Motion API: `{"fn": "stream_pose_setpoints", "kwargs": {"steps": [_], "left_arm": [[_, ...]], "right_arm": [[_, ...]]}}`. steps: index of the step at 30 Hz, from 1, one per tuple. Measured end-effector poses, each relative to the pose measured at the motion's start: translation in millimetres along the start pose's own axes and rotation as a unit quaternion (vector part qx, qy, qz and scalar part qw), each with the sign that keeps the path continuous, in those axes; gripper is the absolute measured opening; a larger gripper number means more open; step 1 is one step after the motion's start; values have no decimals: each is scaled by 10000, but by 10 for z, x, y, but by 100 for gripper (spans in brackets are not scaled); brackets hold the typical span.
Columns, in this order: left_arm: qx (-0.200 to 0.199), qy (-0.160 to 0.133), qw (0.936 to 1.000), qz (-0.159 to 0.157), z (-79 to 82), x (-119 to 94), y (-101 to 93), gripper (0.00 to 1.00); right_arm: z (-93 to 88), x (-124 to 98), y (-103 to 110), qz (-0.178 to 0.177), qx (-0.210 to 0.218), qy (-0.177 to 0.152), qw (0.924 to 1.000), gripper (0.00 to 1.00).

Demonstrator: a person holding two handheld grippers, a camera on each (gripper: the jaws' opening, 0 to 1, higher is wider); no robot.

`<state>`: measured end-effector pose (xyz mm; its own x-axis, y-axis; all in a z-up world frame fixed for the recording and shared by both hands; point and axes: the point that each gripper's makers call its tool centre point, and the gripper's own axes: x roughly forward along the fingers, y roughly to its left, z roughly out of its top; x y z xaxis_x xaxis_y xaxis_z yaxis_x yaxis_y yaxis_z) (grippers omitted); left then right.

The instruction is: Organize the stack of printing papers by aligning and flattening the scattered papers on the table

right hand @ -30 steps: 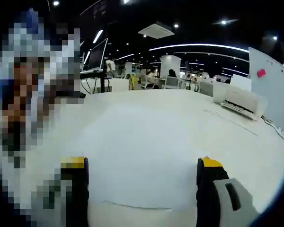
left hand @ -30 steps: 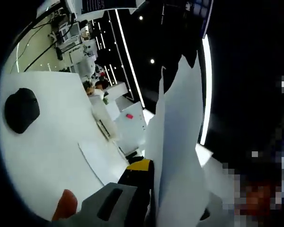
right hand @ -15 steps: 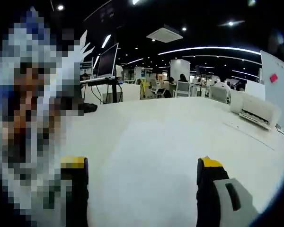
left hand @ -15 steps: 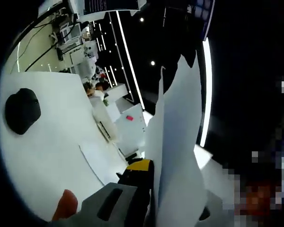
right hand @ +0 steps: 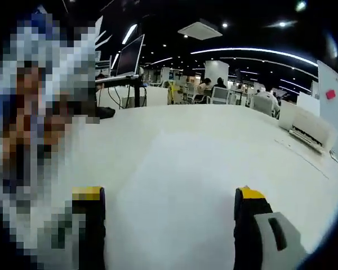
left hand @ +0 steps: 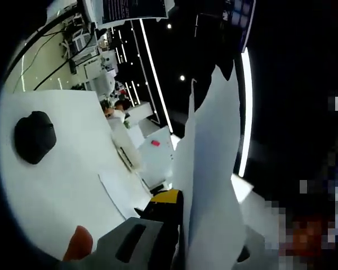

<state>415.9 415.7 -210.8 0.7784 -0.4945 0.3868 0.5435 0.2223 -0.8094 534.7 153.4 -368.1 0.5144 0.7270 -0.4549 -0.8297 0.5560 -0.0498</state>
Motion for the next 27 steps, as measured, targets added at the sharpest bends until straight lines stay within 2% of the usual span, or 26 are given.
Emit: {"fn": "stream_pose_setpoints", "kwargs": {"steps": [7,8,11,14,17,21,23,27], "left_arm": [[-2,47,10000,-31,-86,34,-23,6],[6,45,10000,-40,-90,43,-27,6],[13,42,10000,-59,-133,60,-51,6],[20,45,10000,-67,-177,77,-72,6],[16,62,9999,-90,-198,86,-98,6],[50,50,9999,-111,-143,79,-117,6],[69,40,9999,-118,-124,75,-117,6],[8,-124,9996,-245,-83,38,-151,6]], "right_arm": [[-130,-262,-287,-339,45,103,9994,90],[-128,-284,-308,-374,70,106,9992,90],[17,-272,-270,-321,88,-168,9993,90],[152,-145,-230,-288,16,-286,9992,90],[343,79,-181,-28,288,-571,9980,90],[409,394,-186,45,223,-416,9989,90],[443,539,-297,-51,94,-407,9991,90],[447,702,-430,-123,292,-326,9990,90]]}}
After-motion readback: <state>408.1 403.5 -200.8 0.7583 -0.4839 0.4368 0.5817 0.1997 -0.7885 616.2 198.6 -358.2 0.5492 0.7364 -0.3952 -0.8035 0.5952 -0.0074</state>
